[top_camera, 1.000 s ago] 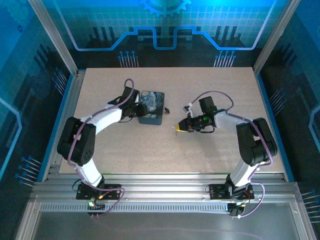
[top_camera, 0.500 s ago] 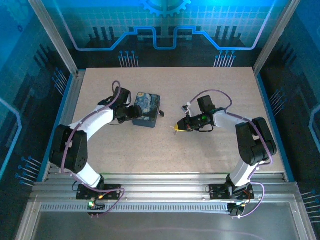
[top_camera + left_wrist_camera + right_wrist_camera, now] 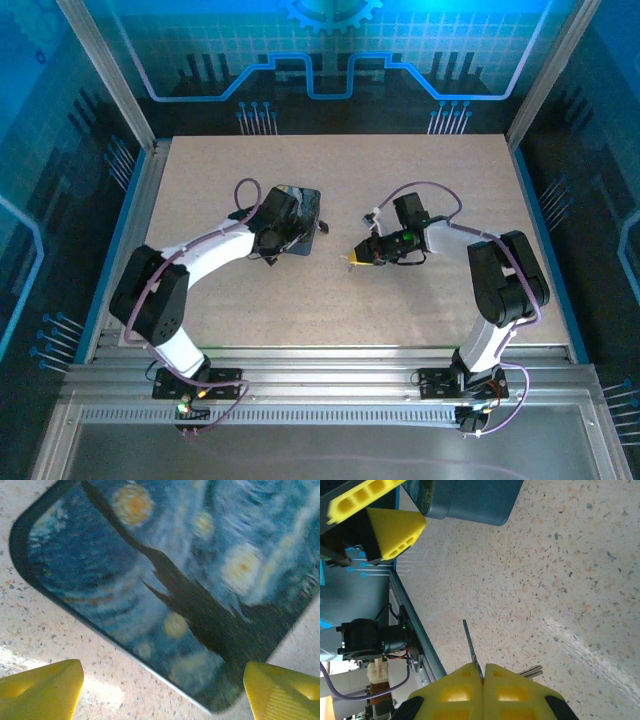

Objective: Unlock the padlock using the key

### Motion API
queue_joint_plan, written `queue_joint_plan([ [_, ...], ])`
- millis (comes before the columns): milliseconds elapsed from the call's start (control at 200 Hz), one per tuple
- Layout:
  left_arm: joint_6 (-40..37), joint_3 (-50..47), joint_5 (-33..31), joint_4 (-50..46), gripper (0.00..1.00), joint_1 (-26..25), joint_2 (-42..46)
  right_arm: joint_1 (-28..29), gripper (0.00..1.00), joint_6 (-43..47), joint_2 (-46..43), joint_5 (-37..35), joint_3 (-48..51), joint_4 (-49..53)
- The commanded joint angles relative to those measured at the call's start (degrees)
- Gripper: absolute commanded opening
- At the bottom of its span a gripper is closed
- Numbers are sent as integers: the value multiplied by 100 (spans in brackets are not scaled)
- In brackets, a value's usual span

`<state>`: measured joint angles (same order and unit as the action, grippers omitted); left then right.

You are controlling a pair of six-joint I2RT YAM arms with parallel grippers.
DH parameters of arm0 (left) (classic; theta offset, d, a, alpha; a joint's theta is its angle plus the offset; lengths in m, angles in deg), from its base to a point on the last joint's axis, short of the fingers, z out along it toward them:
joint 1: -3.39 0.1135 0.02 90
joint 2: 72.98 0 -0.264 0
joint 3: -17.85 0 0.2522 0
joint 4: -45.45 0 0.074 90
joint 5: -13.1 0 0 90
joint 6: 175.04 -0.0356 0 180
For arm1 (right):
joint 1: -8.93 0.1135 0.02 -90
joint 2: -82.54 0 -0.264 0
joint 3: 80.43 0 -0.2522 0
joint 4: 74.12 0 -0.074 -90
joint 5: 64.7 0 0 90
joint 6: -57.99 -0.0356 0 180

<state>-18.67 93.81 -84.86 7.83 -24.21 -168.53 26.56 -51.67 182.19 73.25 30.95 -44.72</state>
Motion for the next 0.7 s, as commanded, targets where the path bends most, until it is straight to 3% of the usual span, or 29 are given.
queue_joint_plan([
  [0,468,153,-359,203,85,-16,-216,17,0,226,-129,-6,4,220],
  [115,432,23,-462,465,82,-5,-355,-28,0,240,-122,19,30,211],
  [275,-16,-167,-669,480,67,11,-369,-31,0,233,-107,6,52,203],
  [435,-924,-644,-589,585,57,192,-294,-42,0,235,-114,0,79,209],
  [690,-2555,-1559,-40,961,46,943,113,-49,0,217,-96,5,49,238],
])
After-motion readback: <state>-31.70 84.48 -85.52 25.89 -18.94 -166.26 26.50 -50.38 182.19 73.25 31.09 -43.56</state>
